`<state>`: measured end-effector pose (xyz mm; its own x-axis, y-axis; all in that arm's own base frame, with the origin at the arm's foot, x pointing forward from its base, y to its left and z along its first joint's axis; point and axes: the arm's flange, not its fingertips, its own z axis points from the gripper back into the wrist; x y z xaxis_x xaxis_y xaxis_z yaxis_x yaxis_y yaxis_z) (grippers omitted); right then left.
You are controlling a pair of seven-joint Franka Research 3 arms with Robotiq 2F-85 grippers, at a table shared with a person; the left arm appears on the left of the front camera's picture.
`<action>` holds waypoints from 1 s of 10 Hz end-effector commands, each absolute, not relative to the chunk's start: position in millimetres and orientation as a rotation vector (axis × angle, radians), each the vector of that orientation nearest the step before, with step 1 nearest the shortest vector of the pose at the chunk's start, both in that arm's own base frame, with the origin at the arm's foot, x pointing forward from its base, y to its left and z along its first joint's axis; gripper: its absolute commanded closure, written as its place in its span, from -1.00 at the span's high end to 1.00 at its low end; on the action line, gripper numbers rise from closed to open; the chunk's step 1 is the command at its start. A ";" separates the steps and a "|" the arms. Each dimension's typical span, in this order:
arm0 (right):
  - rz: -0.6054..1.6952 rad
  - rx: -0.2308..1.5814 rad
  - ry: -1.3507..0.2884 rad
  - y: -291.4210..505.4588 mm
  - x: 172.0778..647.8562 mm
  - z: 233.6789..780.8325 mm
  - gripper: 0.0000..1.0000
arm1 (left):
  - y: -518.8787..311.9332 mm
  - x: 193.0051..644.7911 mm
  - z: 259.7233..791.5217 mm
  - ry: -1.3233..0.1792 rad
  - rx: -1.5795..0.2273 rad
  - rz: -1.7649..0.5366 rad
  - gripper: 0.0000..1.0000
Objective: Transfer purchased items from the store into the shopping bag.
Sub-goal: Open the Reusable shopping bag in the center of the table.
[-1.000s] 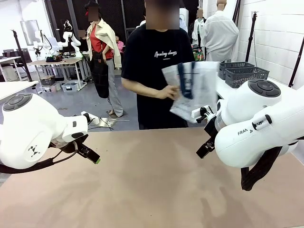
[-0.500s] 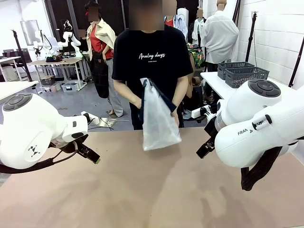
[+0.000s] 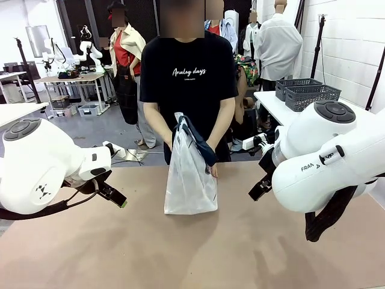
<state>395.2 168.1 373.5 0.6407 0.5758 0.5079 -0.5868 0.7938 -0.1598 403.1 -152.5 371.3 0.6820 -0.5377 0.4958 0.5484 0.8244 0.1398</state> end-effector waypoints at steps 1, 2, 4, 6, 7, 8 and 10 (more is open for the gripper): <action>0.663 0.021 -0.572 168.0 395.2 373.5 1.00 | -151.2 403.6 371.3 -0.550 -0.021 -0.606 1.00; 0.663 0.021 -0.572 168.0 395.2 373.5 1.00 | -151.2 403.6 371.3 -0.550 -0.021 -0.606 1.00; 0.663 0.021 -0.572 168.0 395.2 373.5 1.00 | -151.2 403.6 371.3 -0.550 -0.021 -0.606 1.00; 0.663 0.021 -0.572 168.0 395.2 373.5 1.00 | -151.2 403.6 371.3 -0.550 -0.021 -0.606 1.00; 0.663 0.021 -0.572 168.0 395.2 373.5 1.00 | -151.2 403.6 371.3 -0.550 -0.021 -0.606 1.00; 0.663 0.021 -0.572 168.0 395.2 373.5 1.00 | -151.2 403.6 371.3 -0.550 -0.021 -0.606 1.00; 0.663 0.021 -0.572 168.0 395.2 373.5 1.00 | -151.2 403.6 371.3 -0.550 -0.021 -0.606 1.00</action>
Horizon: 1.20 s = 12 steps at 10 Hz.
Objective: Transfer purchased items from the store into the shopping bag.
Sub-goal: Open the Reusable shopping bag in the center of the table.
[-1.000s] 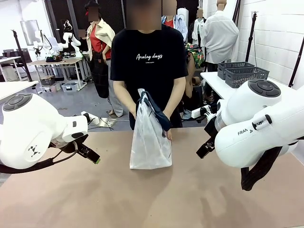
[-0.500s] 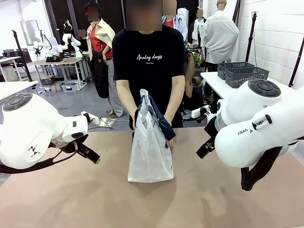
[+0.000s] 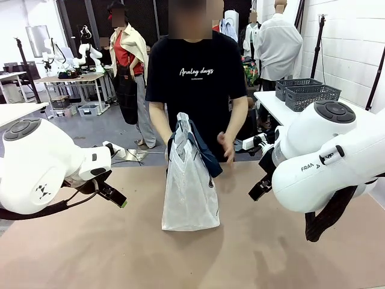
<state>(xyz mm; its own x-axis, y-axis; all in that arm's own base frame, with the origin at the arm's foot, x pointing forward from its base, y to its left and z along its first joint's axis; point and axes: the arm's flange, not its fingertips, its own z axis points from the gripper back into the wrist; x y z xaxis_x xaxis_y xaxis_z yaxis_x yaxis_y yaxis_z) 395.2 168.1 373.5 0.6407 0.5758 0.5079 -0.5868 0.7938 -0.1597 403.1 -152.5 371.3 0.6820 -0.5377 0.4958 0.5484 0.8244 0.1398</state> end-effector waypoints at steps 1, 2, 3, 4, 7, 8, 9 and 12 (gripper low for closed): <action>0.663 0.021 -0.572 168.0 395.2 373.5 1.00 | -151.2 403.6 371.3 -0.550 -0.021 -0.606 1.00; 0.663 0.021 -0.572 168.0 395.2 373.5 1.00 | -151.2 403.6 371.3 -0.550 -0.021 -0.606 1.00; 0.663 0.021 -0.572 168.0 395.2 373.5 1.00 | -151.2 403.6 371.3 -0.550 -0.021 -0.606 1.00; 0.663 0.021 -0.572 168.0 395.2 373.5 1.00 | -151.2 403.6 371.3 -0.550 -0.021 -0.606 1.00; 0.663 0.021 -0.572 168.0 395.2 373.5 1.00 | -151.2 403.6 371.3 -0.550 -0.021 -0.606 1.00; 0.663 0.021 -0.572 168.0 395.2 373.5 1.00 | -151.2 403.6 371.3 -0.550 -0.021 -0.606 1.00; 0.663 0.021 -0.572 168.0 395.2 373.5 1.00 | -151.2 403.6 371.3 -0.550 -0.021 -0.606 1.00; 0.663 0.021 -0.572 168.0 395.2 373.5 1.00 | -151.2 403.6 371.3 -0.550 -0.021 -0.606 1.00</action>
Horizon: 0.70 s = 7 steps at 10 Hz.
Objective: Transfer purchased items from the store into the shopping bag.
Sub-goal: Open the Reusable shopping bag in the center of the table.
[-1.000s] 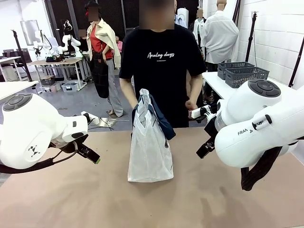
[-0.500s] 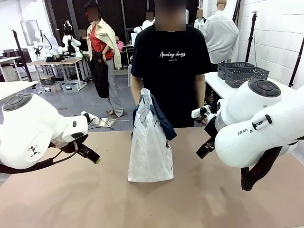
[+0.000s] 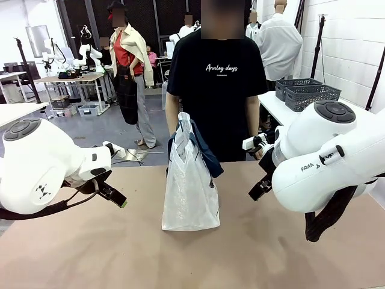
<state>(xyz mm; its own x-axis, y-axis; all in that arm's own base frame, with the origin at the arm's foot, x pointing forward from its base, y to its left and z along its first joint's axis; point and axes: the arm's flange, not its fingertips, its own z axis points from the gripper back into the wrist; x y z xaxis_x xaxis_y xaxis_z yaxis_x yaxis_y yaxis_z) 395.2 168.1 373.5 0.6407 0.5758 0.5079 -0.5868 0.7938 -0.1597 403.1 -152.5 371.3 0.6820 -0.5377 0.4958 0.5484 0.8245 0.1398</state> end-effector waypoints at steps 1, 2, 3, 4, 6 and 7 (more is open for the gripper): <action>0.663 0.021 -0.572 168.0 395.2 373.5 1.00 | -151.2 403.6 371.3 -0.550 -0.021 -0.606 1.00; 0.663 0.021 -0.572 168.0 395.2 373.5 1.00 | -151.2 403.6 371.3 -0.550 -0.021 -0.606 1.00; 0.663 0.021 -0.572 168.0 395.2 373.5 1.00 | -151.2 403.6 371.3 -0.550 -0.021 -0.606 1.00; 0.663 0.021 -0.572 168.0 395.2 373.5 1.00 | -151.2 403.6 371.3 -0.550 -0.021 -0.606 1.00; 0.665 0.076 -0.533 175.7 395.7 388.9 1.00 | -159.6 402.3 386.3 -0.510 -0.056 -0.603 1.00; 0.664 0.077 -0.504 181.7 399.9 403.2 1.00 | -165.3 402.3 402.4 -0.478 -0.075 -0.579 1.00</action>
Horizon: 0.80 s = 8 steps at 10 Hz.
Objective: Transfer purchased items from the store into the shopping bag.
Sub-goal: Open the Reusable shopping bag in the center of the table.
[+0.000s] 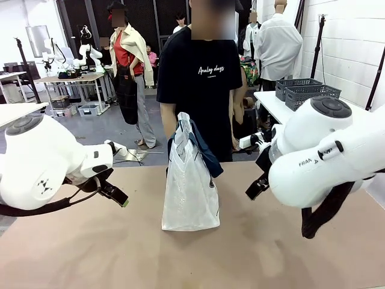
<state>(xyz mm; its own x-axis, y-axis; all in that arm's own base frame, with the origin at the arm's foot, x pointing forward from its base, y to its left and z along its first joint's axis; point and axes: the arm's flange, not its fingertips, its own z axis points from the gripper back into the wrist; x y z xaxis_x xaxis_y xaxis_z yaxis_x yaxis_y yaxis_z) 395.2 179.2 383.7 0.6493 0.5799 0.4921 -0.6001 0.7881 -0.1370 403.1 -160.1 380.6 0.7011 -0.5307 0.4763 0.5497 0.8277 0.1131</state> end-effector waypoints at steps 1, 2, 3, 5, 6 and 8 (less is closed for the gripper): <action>0.675 0.109 -0.487 188.4 403.7 423.3 1.00 | -171.8 403.6 422.4 -0.468 -0.096 -0.547 1.00; 0.682 0.096 -0.463 193.7 410.6 440.8 1.00 | -178.4 404.9 441.5 -0.465 -0.120 -0.528 1.00; 0.665 0.097 -0.452 198.5 419.3 462.1 1.00 | -184.6 407.9 458.8 -0.450 -0.138 -0.534 1.00; 0.569 0.105 -0.431 221.9 449.0 521.0 1.00 | -208.5 418.1 495.8 -0.388 -0.167 -0.460 1.00; 0.499 0.106 -0.427 237.0 469.9 553.9 1.00 | -219.5 427.5 515.7 -0.400 -0.191 -0.443 1.00; 0.480 0.113 -0.411 261.1 490.0 587.5 1.00 | -236.8 437.1 543.6 -0.357 -0.234 -0.427 1.00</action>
